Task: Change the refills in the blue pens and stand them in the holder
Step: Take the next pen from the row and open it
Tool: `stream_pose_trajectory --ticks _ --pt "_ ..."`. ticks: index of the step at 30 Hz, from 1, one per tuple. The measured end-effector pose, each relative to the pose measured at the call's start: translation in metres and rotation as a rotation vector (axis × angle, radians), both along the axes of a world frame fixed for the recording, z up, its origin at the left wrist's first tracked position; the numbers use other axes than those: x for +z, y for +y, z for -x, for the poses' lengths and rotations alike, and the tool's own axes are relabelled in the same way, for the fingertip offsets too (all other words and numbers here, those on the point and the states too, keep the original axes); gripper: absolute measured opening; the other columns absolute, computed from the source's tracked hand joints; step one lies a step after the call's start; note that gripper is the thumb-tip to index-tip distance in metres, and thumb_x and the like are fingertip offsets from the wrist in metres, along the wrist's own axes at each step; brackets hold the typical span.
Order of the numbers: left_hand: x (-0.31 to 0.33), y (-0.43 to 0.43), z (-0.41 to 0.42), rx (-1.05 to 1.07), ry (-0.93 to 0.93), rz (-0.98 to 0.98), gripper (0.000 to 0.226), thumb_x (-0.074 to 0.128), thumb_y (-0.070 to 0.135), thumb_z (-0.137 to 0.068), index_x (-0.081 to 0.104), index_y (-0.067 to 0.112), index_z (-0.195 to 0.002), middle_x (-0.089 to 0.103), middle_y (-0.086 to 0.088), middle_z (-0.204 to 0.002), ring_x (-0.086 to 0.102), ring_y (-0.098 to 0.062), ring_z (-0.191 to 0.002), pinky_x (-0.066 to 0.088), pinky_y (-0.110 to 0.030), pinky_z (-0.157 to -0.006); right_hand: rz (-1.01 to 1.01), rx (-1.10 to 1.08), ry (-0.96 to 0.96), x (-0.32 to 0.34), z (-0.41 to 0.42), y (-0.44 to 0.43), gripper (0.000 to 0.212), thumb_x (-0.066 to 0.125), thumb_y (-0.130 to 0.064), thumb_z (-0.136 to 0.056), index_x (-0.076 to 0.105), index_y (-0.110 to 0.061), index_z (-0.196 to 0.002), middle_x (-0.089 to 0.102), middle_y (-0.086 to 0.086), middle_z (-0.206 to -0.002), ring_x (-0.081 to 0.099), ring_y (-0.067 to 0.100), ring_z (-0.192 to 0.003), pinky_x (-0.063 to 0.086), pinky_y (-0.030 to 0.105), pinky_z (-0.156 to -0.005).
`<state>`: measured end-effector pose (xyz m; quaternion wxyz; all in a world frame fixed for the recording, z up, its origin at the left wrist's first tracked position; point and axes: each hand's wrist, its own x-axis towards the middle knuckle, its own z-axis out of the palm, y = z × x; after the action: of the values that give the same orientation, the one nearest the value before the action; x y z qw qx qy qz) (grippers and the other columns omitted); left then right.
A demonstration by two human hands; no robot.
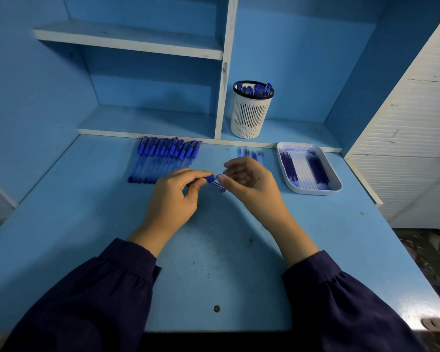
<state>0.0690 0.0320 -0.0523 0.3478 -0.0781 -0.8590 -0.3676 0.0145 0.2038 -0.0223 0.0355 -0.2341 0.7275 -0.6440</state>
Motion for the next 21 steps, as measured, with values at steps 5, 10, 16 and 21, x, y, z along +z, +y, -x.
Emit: stream_pose_trajectory --ticks 5,10,16,21 --pt "-0.0012 0.0001 0.0001 -0.001 -0.01 -0.005 0.019 0.067 0.007 -0.091 0.074 0.01 -0.109 0.067 0.012 -0.101 0.063 -0.006 -0.09 0.05 -0.013 -0.079 -0.058 0.001 0.004 -0.0007 0.0008 0.0003 0.009 0.062 -0.001 -0.091 0.066 -0.003 -0.099 0.067 0.004 -0.082 0.063 0.004 -0.069 0.048 0.015 -0.068" --pt "-0.0007 -0.0002 -0.0001 -0.012 -0.012 0.005 0.02 0.067 0.006 -0.091 0.074 0.011 -0.109 0.07 0.008 -0.101 0.064 -0.005 -0.09 0.052 -0.016 -0.08 -0.068 0.01 -0.031 0.0001 -0.0003 0.0002 0.012 0.067 -0.009 -0.089 0.066 -0.003 -0.1 0.068 0.004 -0.082 0.065 0.005 -0.071 0.05 0.015 -0.068" --pt "-0.0025 -0.0011 0.0006 -0.001 -0.031 -0.005 0.02 0.067 0.008 -0.092 0.073 0.011 -0.11 0.068 0.01 -0.099 0.062 -0.006 -0.087 0.052 -0.018 -0.077 0.0 0.038 -0.065 0.0015 0.0 0.0021 0.01 0.064 0.004 -0.087 0.067 -0.001 -0.095 0.068 0.004 -0.08 0.065 0.008 -0.072 0.047 0.014 -0.069" --pt "-0.003 -0.0018 0.0012 0.028 -0.054 -0.026 0.02 0.066 0.009 -0.093 0.073 0.014 -0.11 0.069 0.008 -0.098 0.06 -0.006 -0.086 0.048 -0.012 -0.075 0.12 -0.045 -0.167 0.0046 0.0051 0.0058 0.014 0.067 0.002 -0.085 0.071 -0.011 -0.088 0.068 0.001 -0.081 0.059 0.012 -0.078 0.049 0.026 -0.081"
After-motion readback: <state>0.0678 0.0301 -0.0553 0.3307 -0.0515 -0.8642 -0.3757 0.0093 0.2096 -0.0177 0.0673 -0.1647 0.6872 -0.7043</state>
